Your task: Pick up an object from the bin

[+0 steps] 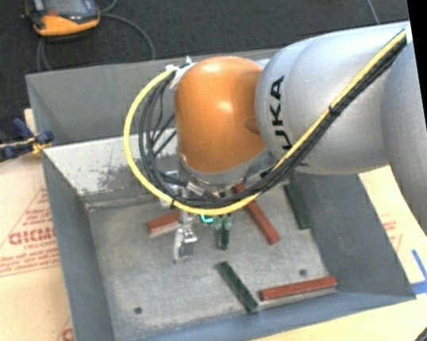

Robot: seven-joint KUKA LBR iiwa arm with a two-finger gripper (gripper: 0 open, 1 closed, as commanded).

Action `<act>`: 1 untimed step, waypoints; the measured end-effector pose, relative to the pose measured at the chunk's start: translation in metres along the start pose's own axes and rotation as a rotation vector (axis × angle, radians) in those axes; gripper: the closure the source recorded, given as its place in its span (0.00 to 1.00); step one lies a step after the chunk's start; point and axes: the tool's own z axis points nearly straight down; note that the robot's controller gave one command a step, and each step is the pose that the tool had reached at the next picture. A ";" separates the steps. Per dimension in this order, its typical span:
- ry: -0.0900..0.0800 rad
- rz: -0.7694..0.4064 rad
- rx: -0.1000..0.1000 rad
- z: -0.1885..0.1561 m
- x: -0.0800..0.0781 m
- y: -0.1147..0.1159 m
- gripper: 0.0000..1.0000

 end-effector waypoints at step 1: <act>-0.007 0.003 -0.001 -0.004 -0.002 -0.001 0.00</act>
Offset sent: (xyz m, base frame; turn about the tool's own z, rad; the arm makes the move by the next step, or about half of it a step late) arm 0.0668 -0.0351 -0.1000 -0.0316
